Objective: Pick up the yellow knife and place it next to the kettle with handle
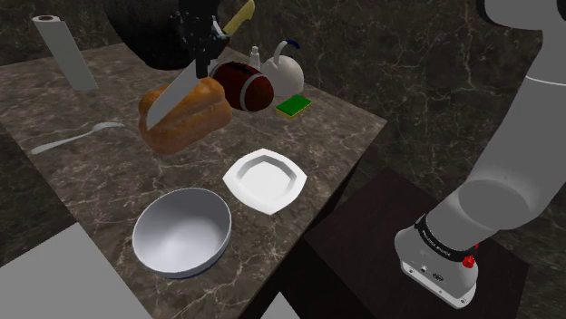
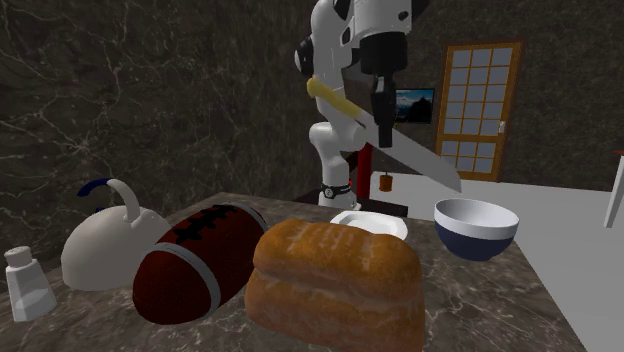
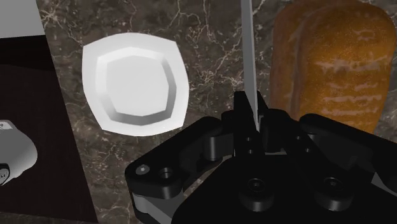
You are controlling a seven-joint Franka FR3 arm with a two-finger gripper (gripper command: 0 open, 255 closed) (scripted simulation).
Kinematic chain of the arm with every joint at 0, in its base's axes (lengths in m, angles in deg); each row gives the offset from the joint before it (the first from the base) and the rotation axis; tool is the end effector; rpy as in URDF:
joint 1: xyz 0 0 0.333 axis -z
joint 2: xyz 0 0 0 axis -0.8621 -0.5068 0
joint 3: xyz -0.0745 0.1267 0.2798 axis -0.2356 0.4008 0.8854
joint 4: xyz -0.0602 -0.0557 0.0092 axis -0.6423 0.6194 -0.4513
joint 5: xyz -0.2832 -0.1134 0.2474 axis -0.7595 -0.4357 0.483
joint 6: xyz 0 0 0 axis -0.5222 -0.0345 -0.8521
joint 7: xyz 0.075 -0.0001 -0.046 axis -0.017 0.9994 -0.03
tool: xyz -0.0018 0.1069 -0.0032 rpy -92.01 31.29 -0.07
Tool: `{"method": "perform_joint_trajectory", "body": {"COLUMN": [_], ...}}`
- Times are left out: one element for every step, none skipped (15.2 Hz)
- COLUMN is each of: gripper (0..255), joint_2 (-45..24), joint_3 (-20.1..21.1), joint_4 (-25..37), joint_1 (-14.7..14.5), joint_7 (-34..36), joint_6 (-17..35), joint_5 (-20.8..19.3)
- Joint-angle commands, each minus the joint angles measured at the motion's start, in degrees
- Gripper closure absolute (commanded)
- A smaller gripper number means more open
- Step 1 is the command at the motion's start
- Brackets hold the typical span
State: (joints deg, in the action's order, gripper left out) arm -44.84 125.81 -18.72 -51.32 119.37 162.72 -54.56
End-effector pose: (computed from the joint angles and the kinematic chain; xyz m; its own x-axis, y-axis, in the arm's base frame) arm 0.5245 0.3517 0.5709 0.2005 -0.9746 -0.0996 -0.9796 -0.1984 -0.0306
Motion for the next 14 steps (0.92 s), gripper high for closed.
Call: {"method": "perform_joint_trajectory", "body": {"gripper": [255,255,255,255,255,255,255,255,255,255,255,255,255,255], "joint_2": [-0.38,-0.39,1.73,3.82,5.9,7.94,9.94,11.89,13.75,15.53,17.19,18.75,20.19,21.51], "joint_3": [-0.01,-0.01,0.1,0.15,0.09,-0.12,-0.51,-1.01,-1.67,-2.44,-3.24,-4.23,-5.22,-6.28], "joint_4": [1.99,2.12,-0.15,-2.29,-4.3,-6.18,-7.94,-9.58,-11.12,-12.57,-13.91,-15.18,-16.35,-17.45], "joint_1": [-0.46,-0.48,1.75,3.92,5.97,7.87,9.56,11.12,12.48,13.68,14.81,15.69,16.53,17.24], "joint_7": [0.14,0.15,-1.64,-3.52,-5.48,-7.52,-9.61,-11.73,-13.86,-15.98,-18.06,-20.11,-22.11,-24.06], "joint_6": [-1.71,-1.83,-1.14,-0.55,-0.04,0.37,0.69,0.93,1.09,1.18,1.21,1.18,1.12,1.03], "joint_5": [-0.27,-0.28,1.42,3.12,4.83,6.54,8.24,9.87,11.43,12.89,14.23,15.44,16.53,17.49]}}
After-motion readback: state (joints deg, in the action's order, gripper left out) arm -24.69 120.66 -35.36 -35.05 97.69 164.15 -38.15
